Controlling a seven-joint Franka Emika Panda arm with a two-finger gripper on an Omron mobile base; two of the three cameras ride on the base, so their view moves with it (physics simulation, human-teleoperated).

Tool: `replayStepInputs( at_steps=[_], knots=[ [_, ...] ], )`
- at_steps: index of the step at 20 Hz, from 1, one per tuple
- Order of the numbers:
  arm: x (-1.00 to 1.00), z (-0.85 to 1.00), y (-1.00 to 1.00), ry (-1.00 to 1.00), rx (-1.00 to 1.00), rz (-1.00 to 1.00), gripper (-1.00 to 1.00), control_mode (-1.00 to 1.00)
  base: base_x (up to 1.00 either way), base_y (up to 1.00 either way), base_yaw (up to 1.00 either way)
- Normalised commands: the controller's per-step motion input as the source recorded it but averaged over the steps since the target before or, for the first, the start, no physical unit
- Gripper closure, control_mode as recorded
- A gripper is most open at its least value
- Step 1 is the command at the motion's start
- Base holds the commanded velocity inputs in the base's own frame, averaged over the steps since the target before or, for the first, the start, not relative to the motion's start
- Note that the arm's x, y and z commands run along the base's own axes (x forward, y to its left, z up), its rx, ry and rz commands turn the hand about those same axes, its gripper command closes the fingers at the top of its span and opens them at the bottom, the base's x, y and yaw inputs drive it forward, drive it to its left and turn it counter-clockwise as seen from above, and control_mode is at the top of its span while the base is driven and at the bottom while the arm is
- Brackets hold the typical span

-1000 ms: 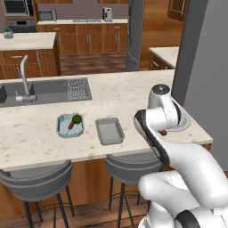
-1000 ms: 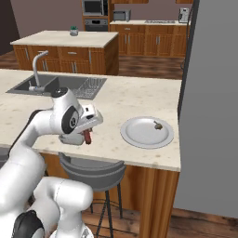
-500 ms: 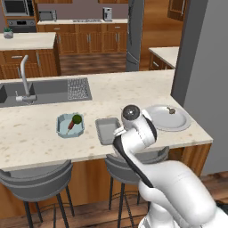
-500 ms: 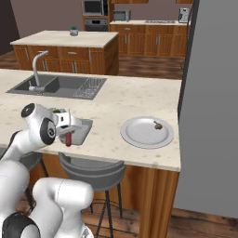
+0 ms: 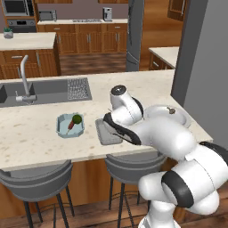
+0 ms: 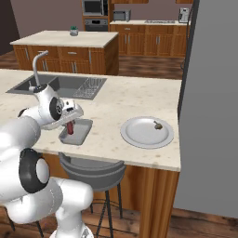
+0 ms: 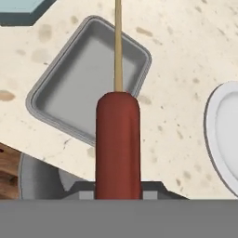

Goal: Place one cooked food and one vegetable from the large plate to each tupperware container.

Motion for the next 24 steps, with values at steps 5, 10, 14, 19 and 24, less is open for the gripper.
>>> replayStepInputs(
  at_steps=[5,10,14,19,24],
  knots=[
    [0.28,-0.46,0.61,0.0,-0.04,0.0,1.0,-1.0,0.0,0.0,0.0],
    [0.52,-0.5,0.15,0.01,0.0,0.0,1.0,-1.0,0.0,0.0,0.0],
    [0.67,-0.41,-0.06,0.08,0.02,0.0,1.0,-1.0,0.0,0.0,0.0],
    [0.61,-0.44,-0.01,0.1,0.0,0.0,1.0,-1.0,0.0,0.0,0.0],
    [0.41,-0.51,-0.05,0.05,0.0,0.0,1.0,-1.0,0.0,0.0,0.0]
  ],
)
